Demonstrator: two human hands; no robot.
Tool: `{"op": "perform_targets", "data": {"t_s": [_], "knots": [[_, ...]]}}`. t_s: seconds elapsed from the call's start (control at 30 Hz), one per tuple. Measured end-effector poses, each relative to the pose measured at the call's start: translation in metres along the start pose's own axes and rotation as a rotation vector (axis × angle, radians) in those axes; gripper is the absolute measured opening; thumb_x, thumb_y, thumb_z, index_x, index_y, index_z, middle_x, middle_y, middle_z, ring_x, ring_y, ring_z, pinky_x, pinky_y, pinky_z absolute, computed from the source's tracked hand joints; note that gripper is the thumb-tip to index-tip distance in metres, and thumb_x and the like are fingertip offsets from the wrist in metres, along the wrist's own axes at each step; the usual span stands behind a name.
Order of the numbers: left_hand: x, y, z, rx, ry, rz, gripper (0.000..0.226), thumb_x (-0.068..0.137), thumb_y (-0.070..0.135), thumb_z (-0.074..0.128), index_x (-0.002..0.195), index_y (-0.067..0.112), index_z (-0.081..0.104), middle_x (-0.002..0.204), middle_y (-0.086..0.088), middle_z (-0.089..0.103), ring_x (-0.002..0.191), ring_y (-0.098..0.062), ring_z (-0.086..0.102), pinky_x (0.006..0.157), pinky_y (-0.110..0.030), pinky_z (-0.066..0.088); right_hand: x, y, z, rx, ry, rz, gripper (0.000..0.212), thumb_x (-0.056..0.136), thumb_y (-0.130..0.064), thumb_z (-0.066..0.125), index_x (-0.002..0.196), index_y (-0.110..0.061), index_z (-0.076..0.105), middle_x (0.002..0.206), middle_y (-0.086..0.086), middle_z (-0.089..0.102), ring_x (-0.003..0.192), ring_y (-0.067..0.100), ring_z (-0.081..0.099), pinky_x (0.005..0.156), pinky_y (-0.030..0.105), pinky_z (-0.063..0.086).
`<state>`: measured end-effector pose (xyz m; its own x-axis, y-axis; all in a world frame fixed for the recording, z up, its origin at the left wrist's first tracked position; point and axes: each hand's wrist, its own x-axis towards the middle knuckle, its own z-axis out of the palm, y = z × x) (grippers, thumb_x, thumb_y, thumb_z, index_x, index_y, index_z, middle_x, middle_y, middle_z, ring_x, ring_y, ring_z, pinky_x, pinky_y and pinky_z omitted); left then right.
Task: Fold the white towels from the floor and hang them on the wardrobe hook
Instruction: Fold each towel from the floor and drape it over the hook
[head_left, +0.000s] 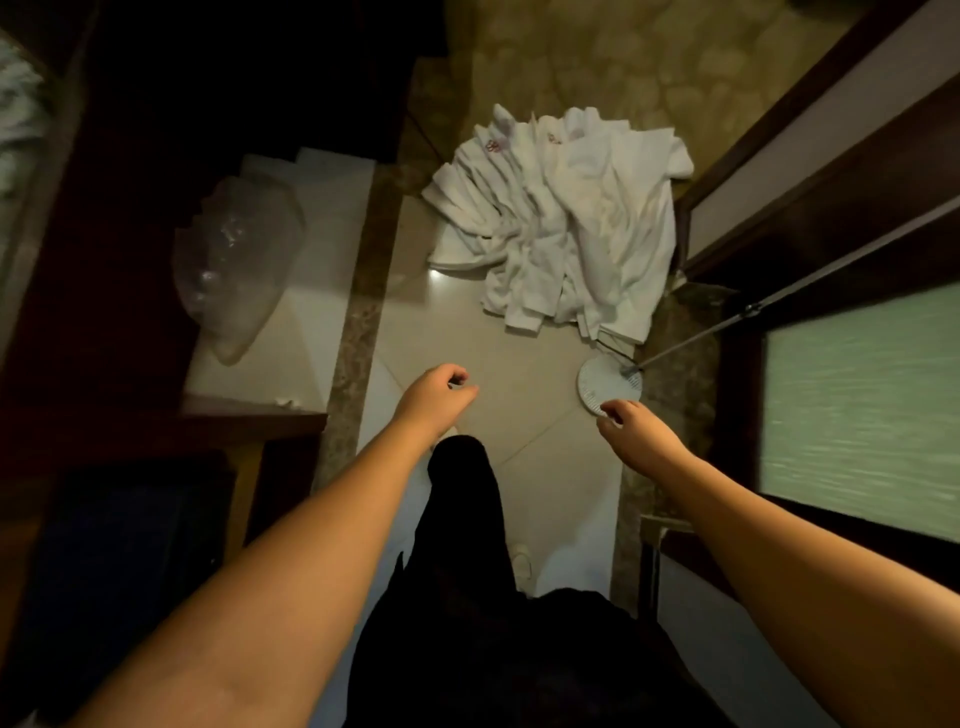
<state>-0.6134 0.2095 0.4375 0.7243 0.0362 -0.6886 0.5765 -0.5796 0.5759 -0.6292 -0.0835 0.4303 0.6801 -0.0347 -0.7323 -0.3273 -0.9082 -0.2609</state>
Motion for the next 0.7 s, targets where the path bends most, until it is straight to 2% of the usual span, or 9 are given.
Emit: {"op": "perform_targets", "data": {"t_s": [0.13,0.2,0.27,0.37,0.5,0.57,0.63,0.7], "knots": [[0.097,0.037,-0.028,0.076,-0.105,0.007,0.034,0.096,0.032,0.060,0.126,0.016,0.063,0.123,-0.004,0.064,0.107,-0.021,0.059,0.084,-0.028,0.041,0.061,-0.021,-0.028,0.056,-0.026,0.132,0.045,0.102,-0.036,0.051,0.141,-0.014,0.055,0.142,0.010,0.056,0.128,0.026,0.054,0.102,0.034,0.042],[0.143,0.057,-0.043,0.125,-0.140,0.014,0.035,0.095,0.031,0.061,0.126,0.016,0.063,0.125,-0.005,0.065,0.110,-0.024,0.060,0.085,-0.029,0.044,0.096,-0.035,-0.045,0.090,-0.037,0.167,0.046,0.101,-0.036,0.052,0.142,-0.015,0.055,0.143,0.009,0.056,0.127,0.026,0.055,0.101,0.034,0.042],[0.187,0.075,-0.053,0.172,-0.165,0.026,0.034,0.094,0.031,0.061,0.125,0.017,0.064,0.124,-0.007,0.066,0.106,-0.025,0.062,0.086,-0.031,0.047,0.134,-0.049,-0.061,0.125,-0.029,0.184,0.045,0.101,-0.035,0.053,0.141,-0.015,0.056,0.142,0.008,0.058,0.127,0.026,0.056,0.097,0.032,0.042],[0.245,0.092,-0.059,0.233,-0.185,0.040,0.029,0.092,0.035,0.062,0.118,0.021,0.066,0.116,-0.004,0.068,0.092,-0.019,0.059,0.073,-0.029,0.042,0.194,-0.063,-0.080,0.196,-0.013,0.217,0.044,0.100,-0.036,0.055,0.140,-0.015,0.057,0.139,0.008,0.061,0.124,0.027,0.058,0.091,0.029,0.039],[0.317,0.095,-0.040,0.249,-0.246,-0.003,0.025,0.093,0.034,0.063,0.113,0.020,0.066,0.110,-0.005,0.068,0.089,-0.019,0.059,0.072,-0.029,0.042,0.276,-0.063,-0.095,0.291,-0.020,0.242,0.044,0.101,-0.034,0.055,0.140,-0.013,0.056,0.140,0.011,0.060,0.124,0.029,0.056,0.091,0.029,0.036],[0.351,0.093,-0.021,0.218,-0.260,-0.042,0.023,0.093,0.033,0.064,0.111,0.019,0.066,0.107,-0.004,0.067,0.086,-0.018,0.058,0.072,-0.028,0.041,0.317,-0.054,-0.093,0.341,-0.024,0.258,0.043,0.100,-0.034,0.054,0.138,-0.014,0.057,0.137,0.011,0.060,0.116,0.027,0.056,0.090,0.029,0.036],[0.380,0.087,0.003,0.147,-0.268,-0.086,0.021,0.092,0.031,0.066,0.107,0.017,0.068,0.102,-0.003,0.066,0.084,-0.017,0.058,0.071,-0.028,0.041,0.353,-0.041,-0.084,0.390,-0.053,0.271,0.038,0.100,-0.034,0.055,0.132,-0.014,0.061,0.130,0.010,0.062,0.105,0.023,0.054,0.090,0.031,0.039],[0.412,0.079,0.033,0.083,-0.280,-0.143,0.019,0.092,0.031,0.067,0.103,0.016,0.068,0.097,-0.004,0.066,0.081,-0.018,0.059,0.070,-0.029,0.043,0.394,-0.023,-0.069,0.431,-0.094,0.304,0.032,0.099,-0.031,0.057,0.125,-0.013,0.063,0.125,0.010,0.064,0.107,0.024,0.056,0.096,0.035,0.044]]}}
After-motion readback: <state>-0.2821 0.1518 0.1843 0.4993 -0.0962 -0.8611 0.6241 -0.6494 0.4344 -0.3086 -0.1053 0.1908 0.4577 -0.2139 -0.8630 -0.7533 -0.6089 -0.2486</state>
